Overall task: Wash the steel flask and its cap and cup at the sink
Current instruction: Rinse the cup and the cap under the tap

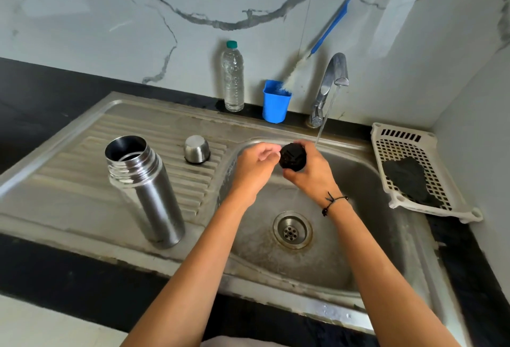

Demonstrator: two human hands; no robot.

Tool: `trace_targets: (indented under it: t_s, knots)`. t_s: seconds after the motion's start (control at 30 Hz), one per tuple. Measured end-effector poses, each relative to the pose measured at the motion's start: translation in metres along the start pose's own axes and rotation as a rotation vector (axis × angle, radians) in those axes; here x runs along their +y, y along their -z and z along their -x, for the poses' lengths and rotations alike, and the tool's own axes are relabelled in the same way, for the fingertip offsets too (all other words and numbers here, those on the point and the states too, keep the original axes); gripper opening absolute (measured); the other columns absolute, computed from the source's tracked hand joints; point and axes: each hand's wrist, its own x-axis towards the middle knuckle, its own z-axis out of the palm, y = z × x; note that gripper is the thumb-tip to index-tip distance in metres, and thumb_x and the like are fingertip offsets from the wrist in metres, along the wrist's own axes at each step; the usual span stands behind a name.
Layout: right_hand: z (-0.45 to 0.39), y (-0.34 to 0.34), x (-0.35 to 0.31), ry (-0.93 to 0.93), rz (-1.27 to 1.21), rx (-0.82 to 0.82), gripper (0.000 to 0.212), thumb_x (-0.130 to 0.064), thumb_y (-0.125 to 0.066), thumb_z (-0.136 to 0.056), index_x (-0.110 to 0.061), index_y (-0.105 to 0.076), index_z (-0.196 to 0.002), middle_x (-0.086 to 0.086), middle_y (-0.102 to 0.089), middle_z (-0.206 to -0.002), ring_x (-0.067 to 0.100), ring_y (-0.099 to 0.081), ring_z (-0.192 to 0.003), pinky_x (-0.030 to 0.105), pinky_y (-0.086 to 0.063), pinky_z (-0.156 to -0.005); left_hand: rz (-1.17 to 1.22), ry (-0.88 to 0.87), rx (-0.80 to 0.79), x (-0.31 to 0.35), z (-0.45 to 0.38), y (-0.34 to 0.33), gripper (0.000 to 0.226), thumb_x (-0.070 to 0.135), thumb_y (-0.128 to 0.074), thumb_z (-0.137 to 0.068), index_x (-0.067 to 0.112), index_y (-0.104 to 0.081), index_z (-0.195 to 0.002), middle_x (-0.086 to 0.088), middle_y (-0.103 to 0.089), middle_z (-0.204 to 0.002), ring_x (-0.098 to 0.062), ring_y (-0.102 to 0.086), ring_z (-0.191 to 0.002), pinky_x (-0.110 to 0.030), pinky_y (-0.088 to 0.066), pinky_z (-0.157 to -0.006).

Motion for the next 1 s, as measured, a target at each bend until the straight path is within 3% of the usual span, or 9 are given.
trace_targets:
  t_s: [0.2,0.4,0.6,0.73,0.77,0.83,0.87,0.9,1.0]
  knots:
    - [-0.031,0.025,0.019,-0.311,-0.205,0.168,0.058,-0.014,-0.074,-0.077,-0.014,-0.046,-0.128,0.003,-0.056,-0.110,0.017,-0.053,-0.099,0.024,-0.040,-0.080,0.049,-0.003,-0.138,0.008,0.000,-0.022,0.032,0.001,-0.046,-0.095,0.011,-0.063,-0.120,-0.003,-0.063,-0.123,-0.011,-0.057,-0.115,-0.028,-0.042,-0.103]
    - [-0.051,0.040,0.029,-0.345,-0.160,0.165,0.057,-0.010,-0.073,-0.076,-0.010,-0.046,-0.127,0.003,-0.054,-0.107,0.015,-0.050,-0.094,0.023,-0.039,-0.075,0.042,0.017,-0.169,0.006,-0.005,-0.034,0.037,-0.003,-0.043,-0.095,0.008,-0.058,-0.128,-0.004,-0.060,-0.129,-0.012,-0.055,-0.118,-0.028,-0.041,-0.106]
    - [-0.062,0.061,0.016,-0.320,-0.048,0.018,0.044,-0.018,-0.077,-0.072,-0.013,-0.061,-0.113,0.007,-0.066,-0.102,0.020,-0.065,-0.090,0.031,-0.054,-0.080,0.033,0.030,-0.121,0.004,-0.005,-0.027,0.035,0.001,-0.045,-0.096,0.010,-0.060,-0.125,-0.002,-0.062,-0.126,-0.012,-0.056,-0.117,-0.030,-0.042,-0.105]
    - [-0.031,0.061,0.013,-0.353,-0.564,-0.102,0.036,0.002,-0.068,-0.076,-0.008,-0.059,-0.109,0.009,-0.065,-0.103,0.022,-0.067,-0.088,0.030,-0.058,-0.078,0.042,0.076,-0.018,0.003,-0.006,-0.019,0.031,0.002,-0.045,-0.094,0.009,-0.065,-0.117,-0.004,-0.065,-0.120,-0.016,-0.059,-0.112,-0.031,-0.044,-0.102]
    - [-0.019,0.048,0.018,-0.370,-0.530,-0.162,0.031,0.005,-0.066,-0.076,-0.007,-0.060,-0.103,0.010,-0.066,-0.098,0.022,-0.067,-0.085,0.030,-0.058,-0.077,0.050,0.098,0.005,0.002,-0.006,-0.017,0.030,0.002,-0.046,-0.094,0.008,-0.066,-0.115,-0.005,-0.065,-0.119,-0.017,-0.059,-0.110,-0.031,-0.045,-0.100]
    - [0.004,0.016,0.033,-0.464,-0.147,-0.315,0.025,0.002,-0.070,-0.072,-0.007,-0.062,-0.094,0.009,-0.065,-0.091,0.023,-0.065,-0.084,0.034,-0.057,-0.078,0.040,0.144,0.018,-0.004,-0.002,-0.011,0.028,0.004,-0.048,-0.092,0.010,-0.068,-0.111,-0.002,-0.066,-0.117,-0.017,-0.059,-0.105,-0.028,-0.046,-0.093]
    - [0.010,0.003,0.039,-0.486,0.039,-0.324,0.029,-0.003,-0.073,-0.068,-0.006,-0.062,-0.095,0.009,-0.066,-0.090,0.024,-0.065,-0.086,0.036,-0.057,-0.080,0.029,0.162,0.014,-0.008,0.000,-0.009,0.028,0.005,-0.049,-0.092,0.011,-0.069,-0.110,-0.001,-0.066,-0.117,-0.016,-0.059,-0.104,-0.028,-0.046,-0.091]
    - [0.015,-0.001,0.038,-0.511,0.068,-0.309,0.035,-0.004,-0.074,-0.066,-0.005,-0.060,-0.098,0.011,-0.067,-0.092,0.026,-0.067,-0.086,0.038,-0.057,-0.080,0.022,0.172,0.013,-0.011,0.003,-0.006,0.027,0.005,-0.049,-0.091,0.012,-0.069,-0.108,0.000,-0.066,-0.117,-0.016,-0.060,-0.105,-0.029,-0.047,-0.092]
    - [0.004,0.010,0.018,-0.517,-0.310,-0.248,0.043,0.004,-0.072,-0.070,-0.008,-0.054,-0.107,0.015,-0.065,-0.099,0.027,-0.069,-0.084,0.033,-0.059,-0.074,0.009,0.195,0.038,-0.017,0.011,0.001,0.026,0.007,-0.050,-0.091,0.013,-0.070,-0.107,-0.002,-0.067,-0.116,-0.017,-0.060,-0.110,-0.035,-0.047,-0.099]
